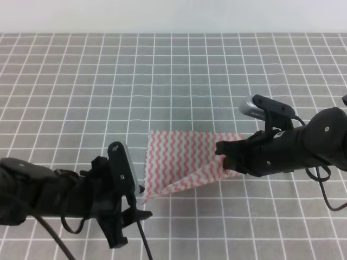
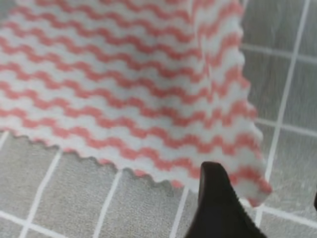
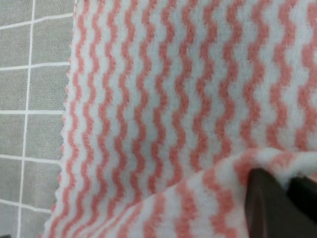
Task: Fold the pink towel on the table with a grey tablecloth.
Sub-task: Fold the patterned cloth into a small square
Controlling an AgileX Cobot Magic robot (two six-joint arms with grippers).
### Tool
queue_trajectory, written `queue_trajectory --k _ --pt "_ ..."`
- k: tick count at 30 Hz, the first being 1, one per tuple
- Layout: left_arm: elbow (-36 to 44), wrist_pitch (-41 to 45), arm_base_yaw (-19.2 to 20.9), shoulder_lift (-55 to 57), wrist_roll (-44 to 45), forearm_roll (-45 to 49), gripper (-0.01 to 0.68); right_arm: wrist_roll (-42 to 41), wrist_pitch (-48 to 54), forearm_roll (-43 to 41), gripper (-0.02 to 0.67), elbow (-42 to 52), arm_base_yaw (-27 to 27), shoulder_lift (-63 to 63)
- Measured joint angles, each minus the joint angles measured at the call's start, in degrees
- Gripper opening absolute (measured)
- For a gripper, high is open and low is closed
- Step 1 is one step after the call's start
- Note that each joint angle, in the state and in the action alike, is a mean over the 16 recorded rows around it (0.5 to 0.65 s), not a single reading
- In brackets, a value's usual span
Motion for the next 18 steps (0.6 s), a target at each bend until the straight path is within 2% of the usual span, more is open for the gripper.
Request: queue_trajectory --k 18 --pt "-0.1 -1.1 0.0 6.6 17.2 -14.9 0.377 -0.1 -0.1 0.0 -0.013 0.0 0.0 0.0"
